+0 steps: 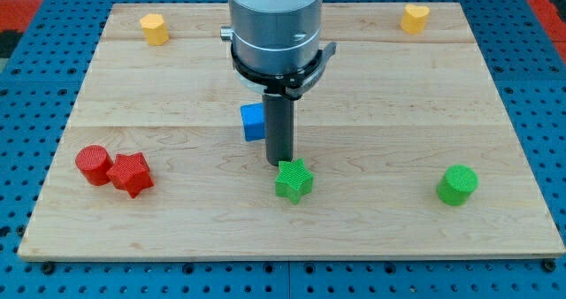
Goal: Push yellow hexagon diagonally below blue triangle
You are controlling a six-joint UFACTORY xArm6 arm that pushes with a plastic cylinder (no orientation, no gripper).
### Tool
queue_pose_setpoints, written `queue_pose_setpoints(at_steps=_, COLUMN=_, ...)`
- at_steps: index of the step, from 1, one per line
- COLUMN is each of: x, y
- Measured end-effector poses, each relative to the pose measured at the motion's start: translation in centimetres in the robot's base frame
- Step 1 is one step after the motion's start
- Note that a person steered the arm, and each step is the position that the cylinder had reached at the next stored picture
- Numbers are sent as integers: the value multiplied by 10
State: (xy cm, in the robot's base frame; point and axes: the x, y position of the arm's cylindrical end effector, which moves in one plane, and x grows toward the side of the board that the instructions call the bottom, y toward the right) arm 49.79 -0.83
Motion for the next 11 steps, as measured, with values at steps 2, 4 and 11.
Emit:
queue_pose_setpoints(at_steps=2, x=8, y=17)
queue_pose_setpoints(at_steps=4, x=-51, y=169)
queue_pose_setpoints(at_steps=11, x=45, y=138)
